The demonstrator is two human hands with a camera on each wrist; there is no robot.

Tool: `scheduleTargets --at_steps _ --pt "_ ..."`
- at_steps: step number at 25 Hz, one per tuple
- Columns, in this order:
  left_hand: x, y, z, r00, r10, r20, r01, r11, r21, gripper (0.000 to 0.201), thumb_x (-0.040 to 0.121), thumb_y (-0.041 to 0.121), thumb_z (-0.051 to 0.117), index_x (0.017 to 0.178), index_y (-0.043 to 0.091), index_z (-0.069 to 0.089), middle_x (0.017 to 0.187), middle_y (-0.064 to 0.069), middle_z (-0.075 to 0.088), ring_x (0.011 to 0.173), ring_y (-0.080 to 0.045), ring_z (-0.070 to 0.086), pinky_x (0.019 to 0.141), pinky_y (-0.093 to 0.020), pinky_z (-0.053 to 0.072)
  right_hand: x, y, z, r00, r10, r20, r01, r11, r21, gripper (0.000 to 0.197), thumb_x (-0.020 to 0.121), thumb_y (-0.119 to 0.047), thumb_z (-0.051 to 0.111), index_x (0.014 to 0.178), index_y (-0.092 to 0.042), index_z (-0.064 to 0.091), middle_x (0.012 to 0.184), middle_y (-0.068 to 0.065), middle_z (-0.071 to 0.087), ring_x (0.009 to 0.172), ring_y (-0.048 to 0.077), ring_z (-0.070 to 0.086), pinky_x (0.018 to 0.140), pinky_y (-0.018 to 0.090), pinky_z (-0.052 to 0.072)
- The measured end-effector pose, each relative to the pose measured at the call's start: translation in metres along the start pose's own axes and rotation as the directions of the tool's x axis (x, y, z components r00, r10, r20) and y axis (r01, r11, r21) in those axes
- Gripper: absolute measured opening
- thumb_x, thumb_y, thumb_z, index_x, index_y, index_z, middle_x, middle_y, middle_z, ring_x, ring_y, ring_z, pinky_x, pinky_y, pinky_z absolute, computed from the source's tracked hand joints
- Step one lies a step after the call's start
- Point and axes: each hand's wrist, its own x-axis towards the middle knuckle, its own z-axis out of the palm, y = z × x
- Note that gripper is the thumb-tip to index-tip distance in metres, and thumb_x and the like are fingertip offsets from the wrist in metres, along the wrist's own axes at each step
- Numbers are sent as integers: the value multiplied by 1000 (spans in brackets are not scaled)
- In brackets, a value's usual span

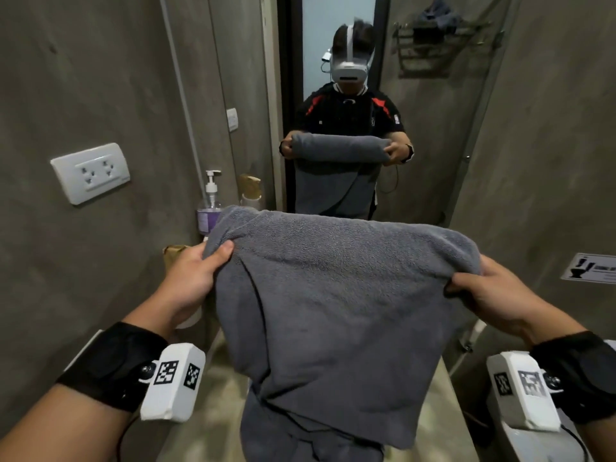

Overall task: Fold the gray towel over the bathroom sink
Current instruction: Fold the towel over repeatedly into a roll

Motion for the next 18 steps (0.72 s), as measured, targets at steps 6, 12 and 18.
scheduleTargets --at_steps 6,12,18 --pt "-10 4 -3 989 103 105 -127 957 262 56 61 10 92 113 12 69 103 2 78 100 -6 72 80 -16 56 -3 -4 5 985 -77 157 107 975 -195 70 72 15 76 134 -12 55 125 5 70 116 15 66 100 34 54" --pt "0 1 0 959 266 96 -276 812 514 49 68 -7 85 109 12 66 97 13 70 87 1 65 74 -4 47 10 -2 15 990 -138 5 130 918 -374 53 73 26 63 115 -8 65 110 6 73 97 6 67 92 28 53" --pt "2 -8 -2 973 229 6 -224 946 235 46 85 5 75 125 20 59 116 6 70 109 -4 66 93 -25 52 19 4 12 988 -52 -142 29 986 -162 22 84 2 66 102 -9 71 106 23 72 108 41 66 97 63 50"
